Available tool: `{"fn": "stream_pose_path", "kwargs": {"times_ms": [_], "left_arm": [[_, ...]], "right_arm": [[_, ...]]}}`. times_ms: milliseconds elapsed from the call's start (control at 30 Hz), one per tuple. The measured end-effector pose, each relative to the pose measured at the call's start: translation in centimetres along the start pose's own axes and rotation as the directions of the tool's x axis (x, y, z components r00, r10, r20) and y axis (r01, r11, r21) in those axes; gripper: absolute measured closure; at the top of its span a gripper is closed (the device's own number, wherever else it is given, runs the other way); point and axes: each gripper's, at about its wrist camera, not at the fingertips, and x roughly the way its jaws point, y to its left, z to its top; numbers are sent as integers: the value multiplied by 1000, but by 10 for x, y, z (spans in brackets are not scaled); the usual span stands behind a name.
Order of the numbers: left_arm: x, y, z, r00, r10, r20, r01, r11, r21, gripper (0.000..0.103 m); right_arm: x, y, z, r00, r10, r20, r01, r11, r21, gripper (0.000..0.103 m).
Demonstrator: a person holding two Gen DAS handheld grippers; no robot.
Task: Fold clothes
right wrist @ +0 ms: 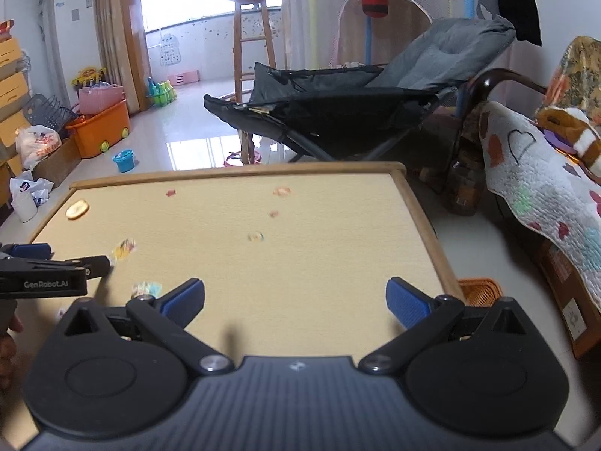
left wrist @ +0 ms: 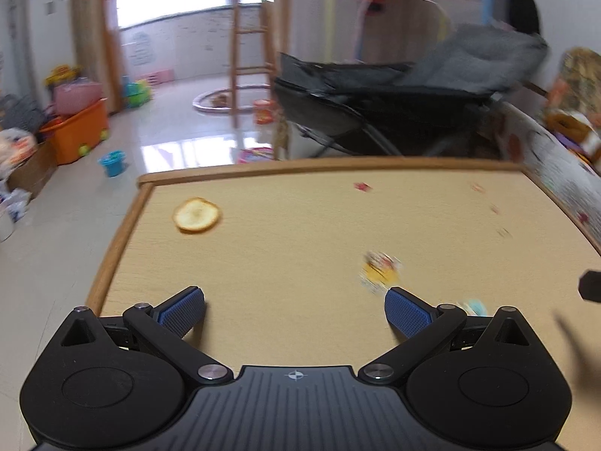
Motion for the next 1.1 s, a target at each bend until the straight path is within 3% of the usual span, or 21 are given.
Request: {"fn": "stream_pose_path", "kwargs": {"times_ms": [200,367,567,800,1100], "left_arm": [[-41,-10,2,997,-76,31,76,997,-18,0],[-74,-14,-7,997,-62,46,65,996,-60,0],[-112,-12,-37,998,-67,-4,66,992,-105,0],[-164,-23,-66,993,-120,9,120,993,3,0],[-197,-31,-79,984,-177,8,177,984,-16,0]], "right_arm": [[-14,-21,-13,1000,-7,31,5,997,81,0],[-22,-33,-22,998,-51,22,48,988,148,0],[-45,-25,-32,997,-68,39,63,993,102,0],[-75,-26,-39,995,-83,60,76,991,109,0],[-106,-53,-46,984,-163,67,148,970,192,0]]}}
